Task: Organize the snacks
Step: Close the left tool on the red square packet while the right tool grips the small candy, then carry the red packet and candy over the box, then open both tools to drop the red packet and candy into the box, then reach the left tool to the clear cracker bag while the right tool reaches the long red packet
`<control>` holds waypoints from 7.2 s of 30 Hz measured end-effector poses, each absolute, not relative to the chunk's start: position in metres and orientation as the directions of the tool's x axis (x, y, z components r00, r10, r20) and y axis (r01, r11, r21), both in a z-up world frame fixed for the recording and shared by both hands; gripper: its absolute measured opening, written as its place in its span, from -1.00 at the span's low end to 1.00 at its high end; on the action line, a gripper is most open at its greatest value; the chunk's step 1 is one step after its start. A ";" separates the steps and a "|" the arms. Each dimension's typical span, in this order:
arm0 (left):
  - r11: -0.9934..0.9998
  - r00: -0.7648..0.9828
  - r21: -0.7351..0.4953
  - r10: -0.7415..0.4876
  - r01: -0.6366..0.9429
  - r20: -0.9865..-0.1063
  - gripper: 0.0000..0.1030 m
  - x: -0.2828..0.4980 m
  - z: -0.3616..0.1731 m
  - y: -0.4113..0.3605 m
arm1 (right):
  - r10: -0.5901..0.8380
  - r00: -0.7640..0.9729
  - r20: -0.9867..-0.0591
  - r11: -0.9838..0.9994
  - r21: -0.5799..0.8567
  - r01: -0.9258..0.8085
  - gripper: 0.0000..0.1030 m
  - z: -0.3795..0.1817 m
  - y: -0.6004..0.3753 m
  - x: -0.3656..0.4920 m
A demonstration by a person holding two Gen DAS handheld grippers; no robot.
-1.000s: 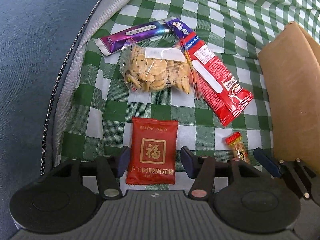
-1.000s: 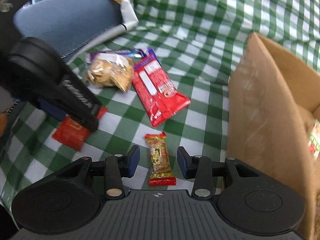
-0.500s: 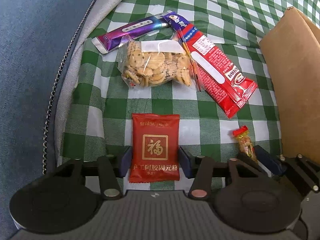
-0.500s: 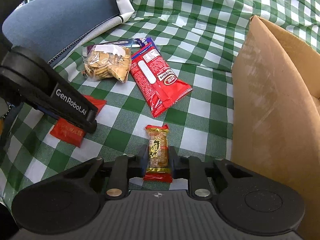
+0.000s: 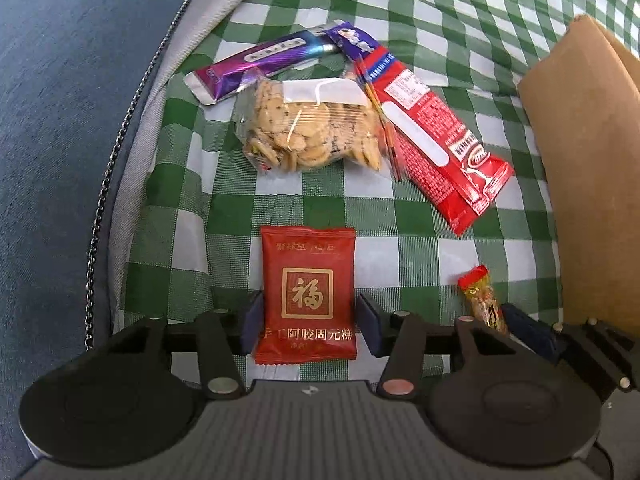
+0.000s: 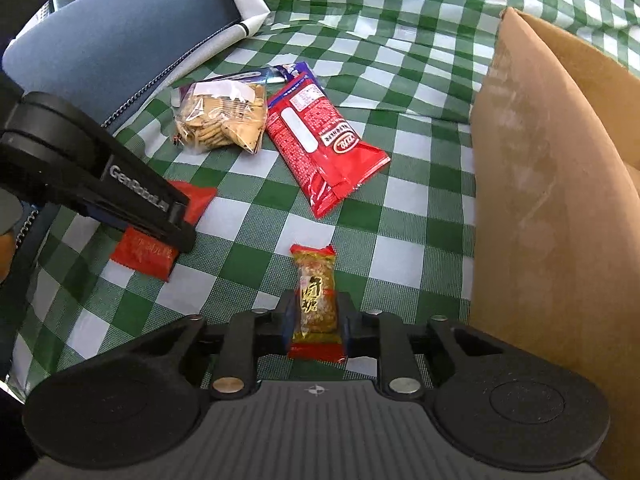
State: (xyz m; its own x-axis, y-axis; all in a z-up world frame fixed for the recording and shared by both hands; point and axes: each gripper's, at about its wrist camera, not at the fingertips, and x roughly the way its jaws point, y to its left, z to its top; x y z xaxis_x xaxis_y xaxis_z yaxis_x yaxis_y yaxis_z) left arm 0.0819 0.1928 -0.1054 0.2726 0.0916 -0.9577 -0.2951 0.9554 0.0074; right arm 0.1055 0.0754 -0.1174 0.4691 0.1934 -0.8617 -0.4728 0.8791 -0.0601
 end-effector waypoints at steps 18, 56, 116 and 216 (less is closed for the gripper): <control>0.937 0.451 -0.100 0.067 -0.335 -0.890 -0.06 0.076 -0.071 0.202 | 0.301 0.585 -0.753 0.872 -0.031 -0.489 -0.65 -0.080 0.065 0.096; 0.986 0.890 -0.058 -0.163 0.153 -0.425 -0.06 0.014 0.014 0.033 | 0.097 0.902 -0.421 0.989 -0.063 -0.136 -0.65 0.035 -0.170 0.078; 0.922 0.859 -0.030 -0.372 0.387 -0.351 -0.06 0.019 -0.001 -0.056 | -0.065 0.929 -0.364 0.993 -0.114 0.025 -0.65 0.040 -0.173 0.075; 0.285 0.557 -0.559 -0.095 -0.779 -0.825 0.06 0.098 -0.108 0.312 | 0.163 0.659 -0.734 0.832 -0.257 -0.492 0.18 -0.033 0.118 0.165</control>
